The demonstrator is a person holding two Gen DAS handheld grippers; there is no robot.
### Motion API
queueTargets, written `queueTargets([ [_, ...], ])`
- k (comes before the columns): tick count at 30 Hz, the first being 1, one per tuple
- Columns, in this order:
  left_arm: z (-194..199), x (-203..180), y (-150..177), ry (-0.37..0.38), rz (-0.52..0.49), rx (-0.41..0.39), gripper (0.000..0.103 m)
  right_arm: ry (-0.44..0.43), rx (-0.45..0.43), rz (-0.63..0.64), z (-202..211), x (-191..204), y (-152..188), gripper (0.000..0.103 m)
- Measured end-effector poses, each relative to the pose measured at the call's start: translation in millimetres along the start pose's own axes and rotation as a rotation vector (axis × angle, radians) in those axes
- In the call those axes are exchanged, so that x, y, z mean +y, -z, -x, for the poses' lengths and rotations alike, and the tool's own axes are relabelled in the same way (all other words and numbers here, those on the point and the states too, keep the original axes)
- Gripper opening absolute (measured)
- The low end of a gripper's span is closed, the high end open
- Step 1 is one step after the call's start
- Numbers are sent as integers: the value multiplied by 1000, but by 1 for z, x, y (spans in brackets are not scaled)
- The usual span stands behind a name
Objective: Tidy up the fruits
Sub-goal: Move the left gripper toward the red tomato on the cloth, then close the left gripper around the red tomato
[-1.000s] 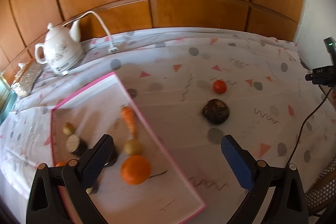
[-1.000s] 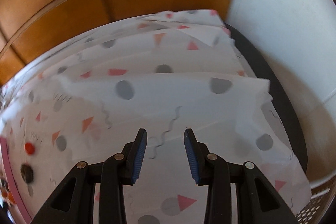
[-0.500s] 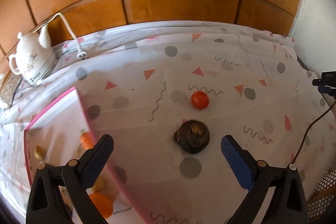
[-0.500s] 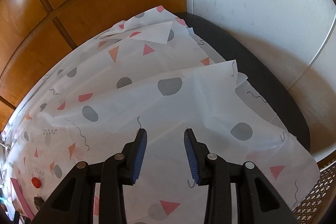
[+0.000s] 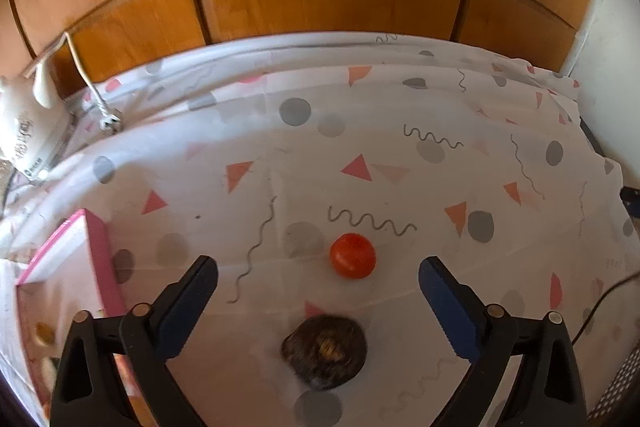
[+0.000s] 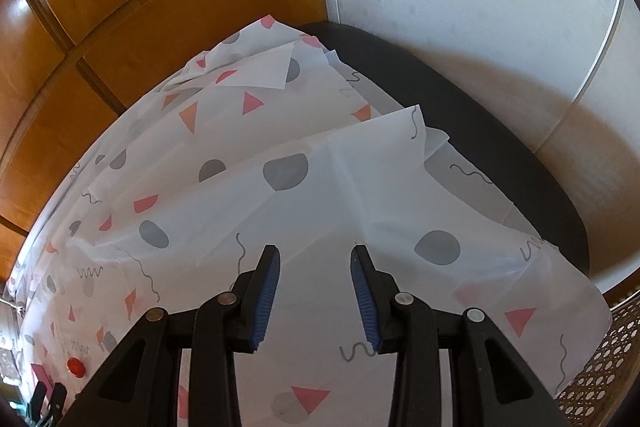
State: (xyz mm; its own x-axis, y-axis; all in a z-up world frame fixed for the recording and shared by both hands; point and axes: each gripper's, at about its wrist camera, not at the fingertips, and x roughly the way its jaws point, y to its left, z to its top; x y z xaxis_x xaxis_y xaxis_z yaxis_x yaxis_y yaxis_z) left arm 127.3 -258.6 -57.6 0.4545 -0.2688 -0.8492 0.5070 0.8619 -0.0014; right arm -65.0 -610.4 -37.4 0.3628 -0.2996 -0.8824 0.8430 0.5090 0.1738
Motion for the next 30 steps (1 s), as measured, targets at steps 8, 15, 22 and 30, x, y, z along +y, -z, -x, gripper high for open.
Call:
queueTargets([
  [8,-41,-3,-6,57,63,110,56,1,-20,-69,4,-14,-4,37],
  [15,-45,-4,-3,15,62,66,28,10,-15,-64,1,-13,-5,37],
  [22,-38,5,-1,19,87,56,28,43,-26,-101,1,-21,-5,37],
  [30,-14,21,2,12,122,4,28,61,-23,-106,0,-23,-5,37],
])
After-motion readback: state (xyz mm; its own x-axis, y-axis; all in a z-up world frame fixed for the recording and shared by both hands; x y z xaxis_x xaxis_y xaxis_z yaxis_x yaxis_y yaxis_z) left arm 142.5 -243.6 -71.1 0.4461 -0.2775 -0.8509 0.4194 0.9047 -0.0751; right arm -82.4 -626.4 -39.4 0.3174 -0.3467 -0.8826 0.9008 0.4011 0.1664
